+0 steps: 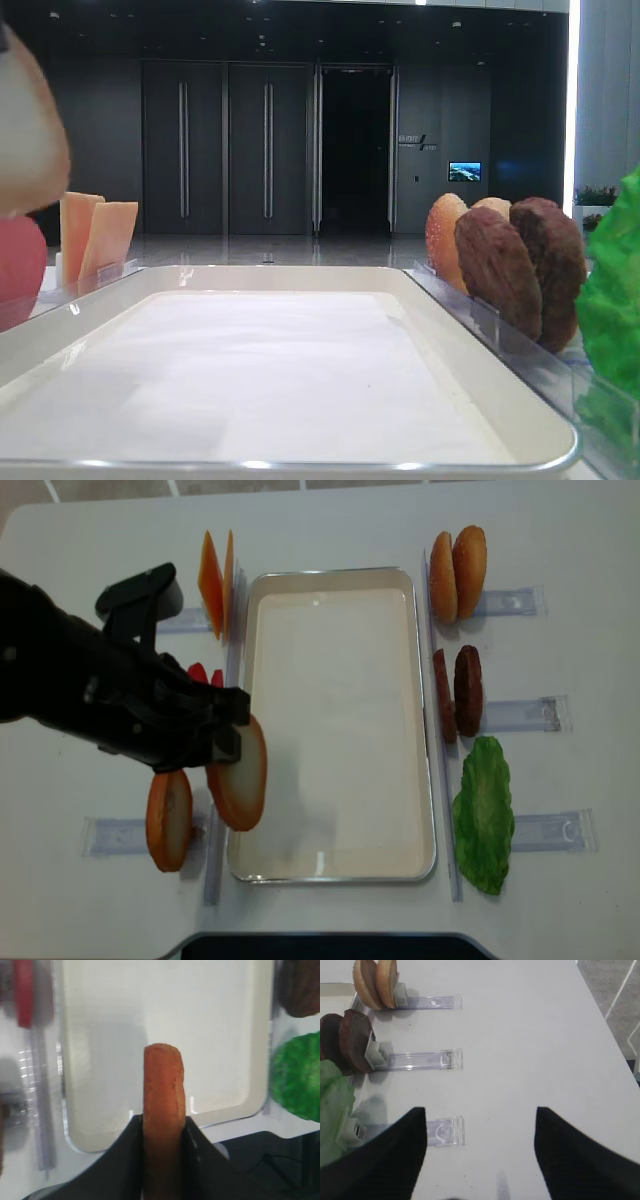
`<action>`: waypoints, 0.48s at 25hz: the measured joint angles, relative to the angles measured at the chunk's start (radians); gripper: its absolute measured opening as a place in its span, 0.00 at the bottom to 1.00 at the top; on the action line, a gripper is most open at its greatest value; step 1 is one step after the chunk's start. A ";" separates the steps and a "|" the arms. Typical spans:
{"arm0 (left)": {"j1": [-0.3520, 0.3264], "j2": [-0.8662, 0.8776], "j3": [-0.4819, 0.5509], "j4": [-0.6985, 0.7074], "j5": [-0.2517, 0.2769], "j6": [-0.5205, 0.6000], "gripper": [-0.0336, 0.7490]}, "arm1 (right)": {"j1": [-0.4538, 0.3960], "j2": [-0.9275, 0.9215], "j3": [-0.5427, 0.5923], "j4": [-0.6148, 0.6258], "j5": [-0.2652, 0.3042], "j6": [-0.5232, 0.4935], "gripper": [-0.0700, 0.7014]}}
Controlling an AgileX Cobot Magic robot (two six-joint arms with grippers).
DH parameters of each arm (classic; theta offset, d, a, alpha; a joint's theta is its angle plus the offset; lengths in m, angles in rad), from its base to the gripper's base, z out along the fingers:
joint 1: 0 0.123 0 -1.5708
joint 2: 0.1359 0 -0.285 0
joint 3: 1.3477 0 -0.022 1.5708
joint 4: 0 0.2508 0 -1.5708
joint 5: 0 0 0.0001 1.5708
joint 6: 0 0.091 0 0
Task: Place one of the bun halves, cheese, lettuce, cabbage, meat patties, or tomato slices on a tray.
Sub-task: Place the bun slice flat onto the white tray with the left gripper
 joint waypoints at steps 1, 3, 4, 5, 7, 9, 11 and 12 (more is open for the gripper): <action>0.000 -0.006 0.000 -0.037 -0.022 0.028 0.23 | 0.000 0.000 0.000 0.000 0.000 0.000 0.70; 0.000 -0.008 0.001 -0.128 -0.064 0.104 0.23 | 0.000 0.000 0.000 0.000 0.000 0.000 0.70; 0.000 -0.008 0.007 -0.167 -0.093 0.139 0.23 | 0.000 0.000 0.000 0.000 0.000 0.000 0.70; 0.000 -0.008 0.017 -0.219 -0.126 0.184 0.23 | 0.000 0.000 0.000 0.000 0.000 0.000 0.70; 0.000 -0.008 0.047 -0.345 -0.192 0.292 0.23 | 0.000 0.000 0.000 0.000 0.000 0.000 0.70; 0.000 -0.005 0.083 -0.464 -0.246 0.399 0.23 | 0.000 0.000 0.000 0.000 0.000 0.000 0.70; 0.000 0.013 0.120 -0.570 -0.288 0.495 0.23 | 0.000 0.000 0.000 0.000 0.000 0.000 0.70; 0.000 0.025 0.137 -0.615 -0.304 0.543 0.23 | 0.000 0.000 0.000 0.000 0.000 0.000 0.70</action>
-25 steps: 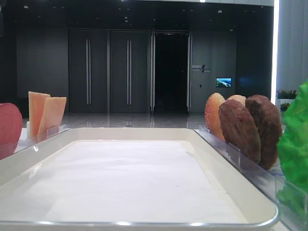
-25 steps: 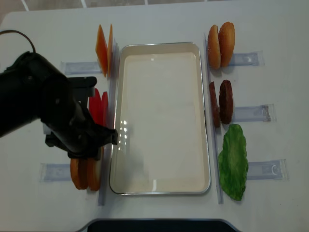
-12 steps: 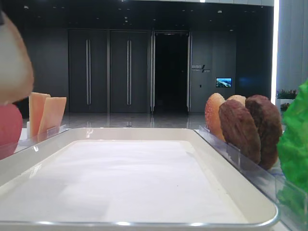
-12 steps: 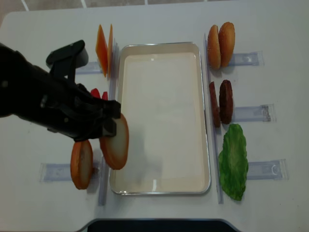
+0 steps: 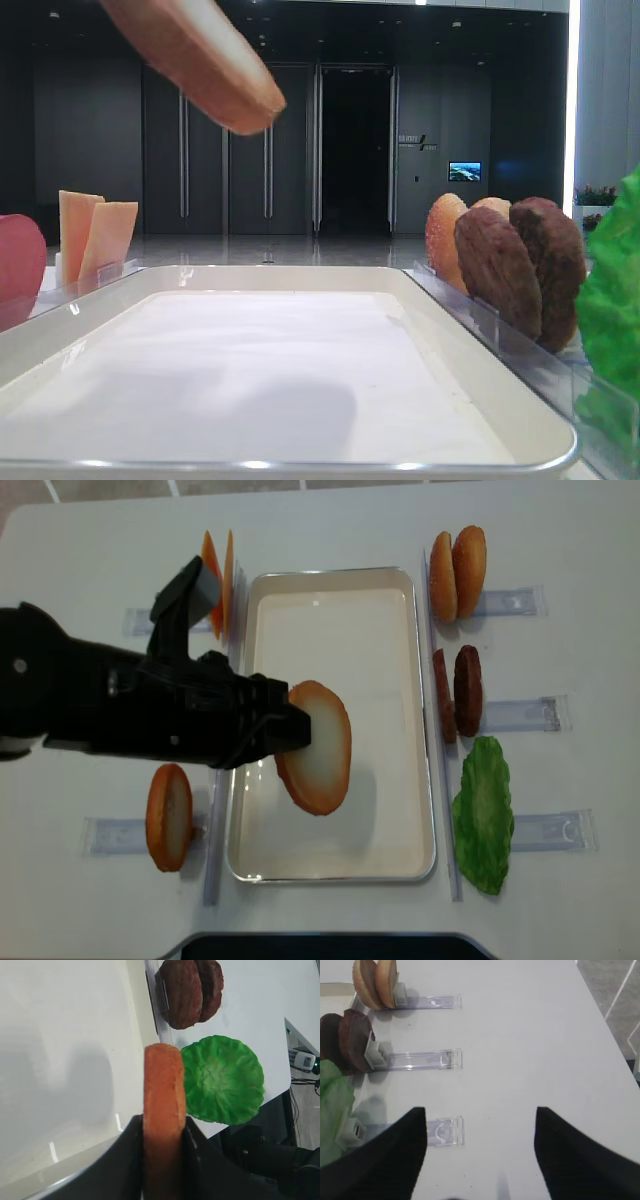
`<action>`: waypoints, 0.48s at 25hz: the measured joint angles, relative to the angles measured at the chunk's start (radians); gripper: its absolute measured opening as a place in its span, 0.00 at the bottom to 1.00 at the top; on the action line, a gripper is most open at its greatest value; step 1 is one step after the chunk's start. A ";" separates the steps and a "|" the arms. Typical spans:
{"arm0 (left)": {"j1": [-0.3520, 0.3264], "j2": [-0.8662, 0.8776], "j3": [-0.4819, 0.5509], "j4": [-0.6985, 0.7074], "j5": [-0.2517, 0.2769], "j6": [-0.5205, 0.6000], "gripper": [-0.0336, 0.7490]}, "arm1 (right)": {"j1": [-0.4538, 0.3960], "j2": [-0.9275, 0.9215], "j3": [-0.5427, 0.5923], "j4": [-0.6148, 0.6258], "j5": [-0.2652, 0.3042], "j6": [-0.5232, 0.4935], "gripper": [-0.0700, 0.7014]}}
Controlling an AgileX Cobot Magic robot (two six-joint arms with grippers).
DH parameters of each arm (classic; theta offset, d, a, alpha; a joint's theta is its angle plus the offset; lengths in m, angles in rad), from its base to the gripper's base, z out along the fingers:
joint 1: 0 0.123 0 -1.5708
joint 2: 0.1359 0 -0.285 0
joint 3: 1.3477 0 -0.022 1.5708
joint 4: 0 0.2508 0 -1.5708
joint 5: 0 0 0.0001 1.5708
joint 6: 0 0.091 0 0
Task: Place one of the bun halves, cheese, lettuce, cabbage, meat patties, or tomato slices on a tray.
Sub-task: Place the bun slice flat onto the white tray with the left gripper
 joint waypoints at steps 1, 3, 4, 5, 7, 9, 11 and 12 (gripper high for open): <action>0.000 0.017 0.012 -0.035 -0.009 0.038 0.23 | 0.000 0.000 0.000 0.000 0.000 0.000 0.70; 0.000 0.055 0.031 -0.085 -0.028 0.099 0.23 | 0.000 0.000 0.000 0.000 0.000 0.000 0.70; 0.000 0.072 0.035 -0.111 -0.034 0.132 0.23 | 0.000 0.000 0.000 0.000 0.000 0.000 0.70; 0.000 0.092 0.037 -0.135 -0.041 0.166 0.23 | 0.000 0.000 0.000 0.000 0.000 0.000 0.70; 0.000 0.131 0.038 -0.185 -0.053 0.224 0.23 | 0.000 0.000 0.000 0.000 0.000 0.000 0.70; 0.000 0.166 0.038 -0.250 -0.063 0.295 0.23 | 0.000 0.000 0.000 0.000 0.000 0.000 0.70; 0.000 0.203 0.038 -0.320 -0.075 0.366 0.23 | 0.000 0.000 0.000 0.000 0.000 0.000 0.70; 0.000 0.223 0.038 -0.360 -0.079 0.406 0.23 | 0.000 0.000 0.000 0.000 0.000 0.000 0.70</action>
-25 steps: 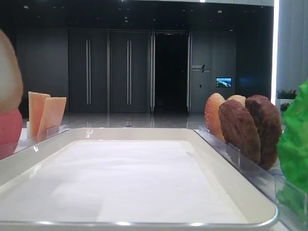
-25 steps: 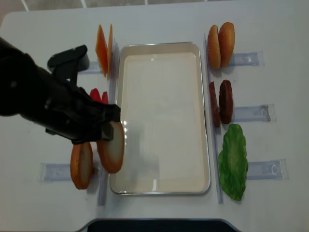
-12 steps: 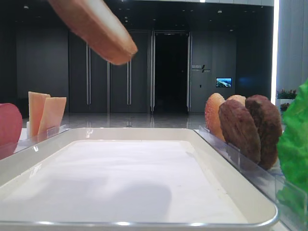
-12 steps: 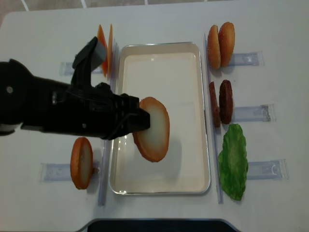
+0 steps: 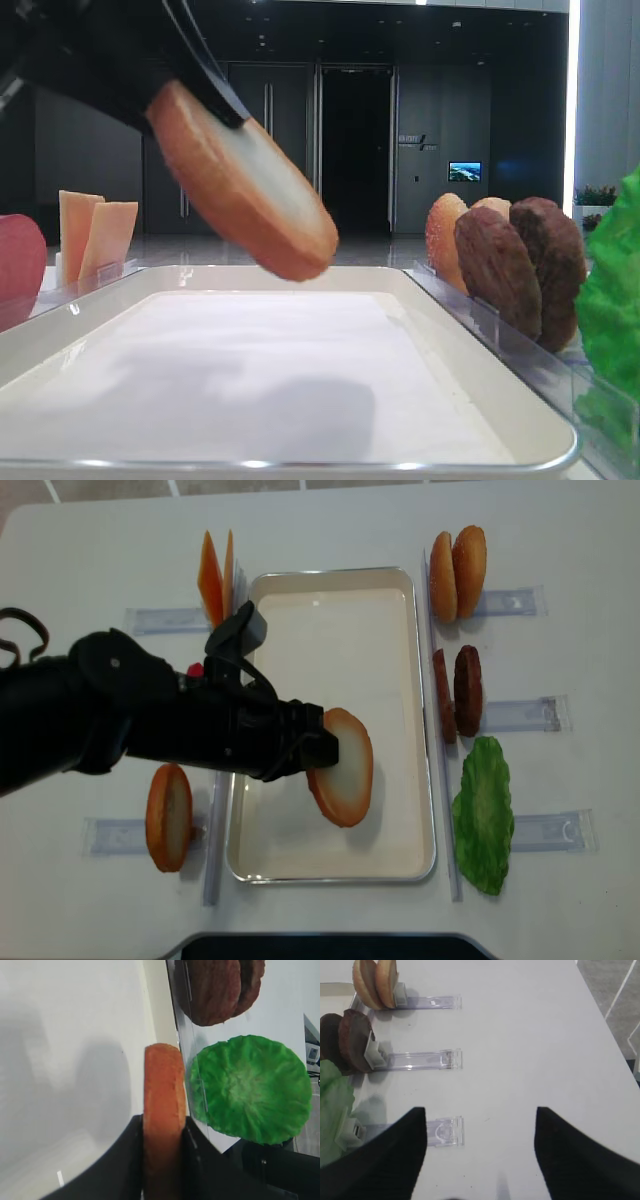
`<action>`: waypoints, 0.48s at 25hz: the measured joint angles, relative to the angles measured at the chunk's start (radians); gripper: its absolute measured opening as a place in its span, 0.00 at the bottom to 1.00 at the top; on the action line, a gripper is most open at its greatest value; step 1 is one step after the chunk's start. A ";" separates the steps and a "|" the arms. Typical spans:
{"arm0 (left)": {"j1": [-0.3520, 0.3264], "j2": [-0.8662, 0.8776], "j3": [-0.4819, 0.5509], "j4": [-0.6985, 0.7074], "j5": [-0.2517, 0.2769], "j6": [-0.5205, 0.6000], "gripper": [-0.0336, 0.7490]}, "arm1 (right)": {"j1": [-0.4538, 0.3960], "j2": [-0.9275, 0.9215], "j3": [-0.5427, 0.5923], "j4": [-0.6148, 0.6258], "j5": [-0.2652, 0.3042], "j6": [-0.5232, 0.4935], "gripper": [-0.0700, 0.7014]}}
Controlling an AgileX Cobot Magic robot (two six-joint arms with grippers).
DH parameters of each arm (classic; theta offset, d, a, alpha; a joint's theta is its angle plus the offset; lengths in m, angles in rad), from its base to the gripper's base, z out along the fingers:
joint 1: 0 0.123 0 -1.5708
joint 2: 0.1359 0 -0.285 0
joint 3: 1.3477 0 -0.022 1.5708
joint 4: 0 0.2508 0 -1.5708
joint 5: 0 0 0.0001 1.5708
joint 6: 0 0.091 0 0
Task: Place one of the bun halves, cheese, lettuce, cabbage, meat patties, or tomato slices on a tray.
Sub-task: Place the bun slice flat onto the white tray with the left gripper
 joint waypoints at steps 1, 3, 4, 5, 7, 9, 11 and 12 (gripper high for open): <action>0.000 0.020 0.000 -0.034 -0.003 0.033 0.23 | 0.000 0.000 0.000 0.000 0.000 0.000 0.70; 0.000 0.056 0.000 -0.105 -0.007 0.102 0.23 | 0.000 0.000 0.000 0.000 0.000 0.000 0.70; 0.000 0.075 0.000 -0.126 -0.009 0.129 0.23 | 0.000 0.000 0.000 0.000 0.000 0.000 0.70; 0.000 0.092 0.000 -0.147 -0.013 0.149 0.23 | 0.000 0.000 0.000 0.000 0.000 0.000 0.70; 0.000 0.121 0.000 -0.176 -0.020 0.183 0.23 | 0.000 0.000 0.000 0.000 0.000 0.000 0.70; 0.000 0.146 0.000 -0.187 -0.026 0.199 0.23 | 0.000 0.000 0.000 0.000 0.000 0.000 0.70; 0.000 0.159 0.000 -0.191 -0.042 0.205 0.23 | 0.000 0.000 0.000 0.000 0.000 0.000 0.70; 0.000 0.161 0.000 -0.191 -0.053 0.206 0.23 | 0.000 0.000 0.000 0.000 0.000 0.000 0.70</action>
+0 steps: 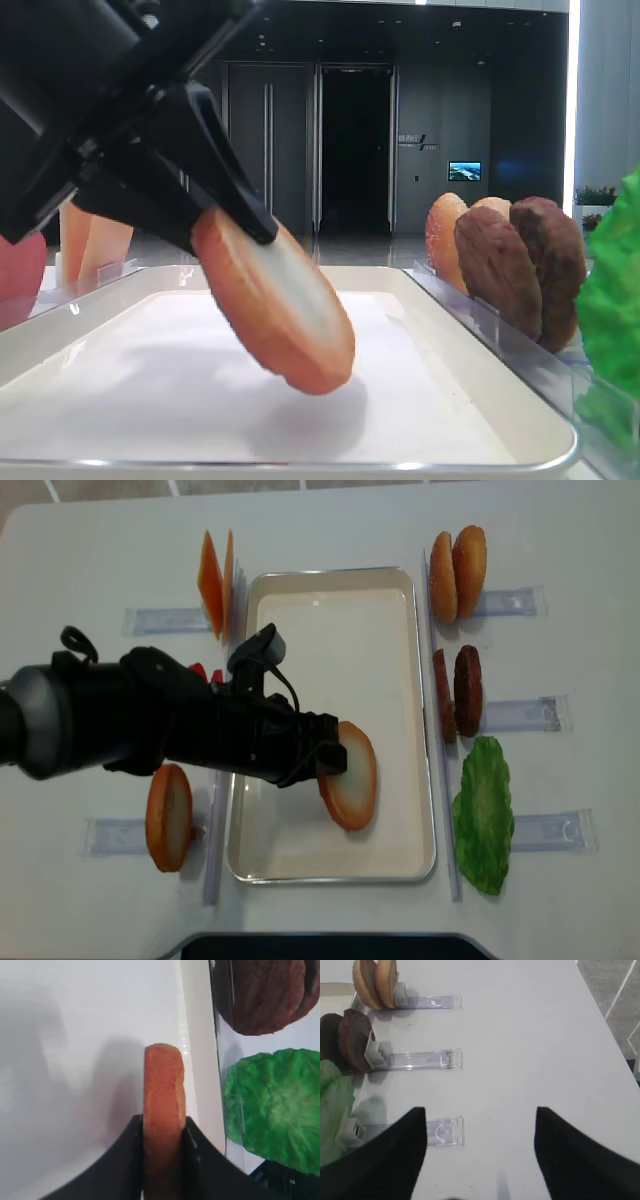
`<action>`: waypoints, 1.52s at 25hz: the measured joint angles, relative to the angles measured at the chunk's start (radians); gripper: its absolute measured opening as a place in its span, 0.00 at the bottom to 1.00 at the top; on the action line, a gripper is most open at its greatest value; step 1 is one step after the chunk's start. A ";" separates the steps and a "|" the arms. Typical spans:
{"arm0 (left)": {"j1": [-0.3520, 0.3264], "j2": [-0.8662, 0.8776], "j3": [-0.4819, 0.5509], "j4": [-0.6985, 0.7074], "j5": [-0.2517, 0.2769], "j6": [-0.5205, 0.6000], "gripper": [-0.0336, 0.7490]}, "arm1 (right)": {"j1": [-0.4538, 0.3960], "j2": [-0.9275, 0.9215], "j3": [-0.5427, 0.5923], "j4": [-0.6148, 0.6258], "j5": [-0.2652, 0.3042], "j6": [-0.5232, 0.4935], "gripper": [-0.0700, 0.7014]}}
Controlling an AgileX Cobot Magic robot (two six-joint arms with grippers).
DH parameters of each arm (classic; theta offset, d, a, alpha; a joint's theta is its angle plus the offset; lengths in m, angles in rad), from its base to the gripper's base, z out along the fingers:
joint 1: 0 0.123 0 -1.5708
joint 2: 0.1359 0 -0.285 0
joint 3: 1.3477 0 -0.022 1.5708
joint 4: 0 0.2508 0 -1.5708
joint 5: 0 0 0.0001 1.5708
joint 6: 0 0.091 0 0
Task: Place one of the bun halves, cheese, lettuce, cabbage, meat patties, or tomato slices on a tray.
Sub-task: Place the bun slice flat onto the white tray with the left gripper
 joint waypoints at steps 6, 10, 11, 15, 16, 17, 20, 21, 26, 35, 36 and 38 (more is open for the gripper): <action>0.000 0.009 0.000 -0.005 -0.024 0.019 0.23 | 0.000 0.000 0.000 0.000 0.000 0.000 0.70; 0.000 0.012 0.000 -0.006 -0.028 0.030 0.23 | 0.000 0.000 0.000 0.000 0.000 0.000 0.70; 0.000 0.013 0.000 -0.006 -0.029 0.038 0.23 | 0.000 0.000 0.000 0.000 0.000 0.000 0.70; 0.000 0.013 0.000 -0.008 -0.031 0.059 0.23 | 0.000 0.000 0.000 0.000 0.000 0.000 0.70; 0.000 0.013 0.000 -0.015 -0.031 0.069 0.23 | 0.000 0.000 0.000 0.000 0.000 0.000 0.70; 0.000 0.013 0.000 -0.019 -0.032 0.078 0.23 | 0.000 0.000 0.000 0.000 0.000 0.000 0.70; 0.000 0.013 0.000 -0.028 -0.032 0.095 0.23 | 0.000 0.000 0.000 0.000 0.000 0.000 0.70; 0.000 0.013 0.000 -0.030 -0.032 0.098 0.23 | 0.000 0.000 0.000 0.000 0.000 0.000 0.70; 0.000 0.013 0.000 -0.033 -0.042 0.100 0.23 | 0.000 0.000 0.000 0.000 0.000 0.000 0.70; 0.000 0.033 0.000 -0.033 -0.049 0.100 0.23 | 0.000 0.000 0.000 0.000 0.000 0.000 0.70; 0.000 0.037 -0.001 -0.036 -0.049 0.100 0.23 | 0.000 0.000 0.000 0.000 0.000 0.000 0.70; 0.000 0.044 -0.003 -0.040 -0.049 0.100 0.23 | 0.000 0.000 0.000 0.000 0.000 0.000 0.70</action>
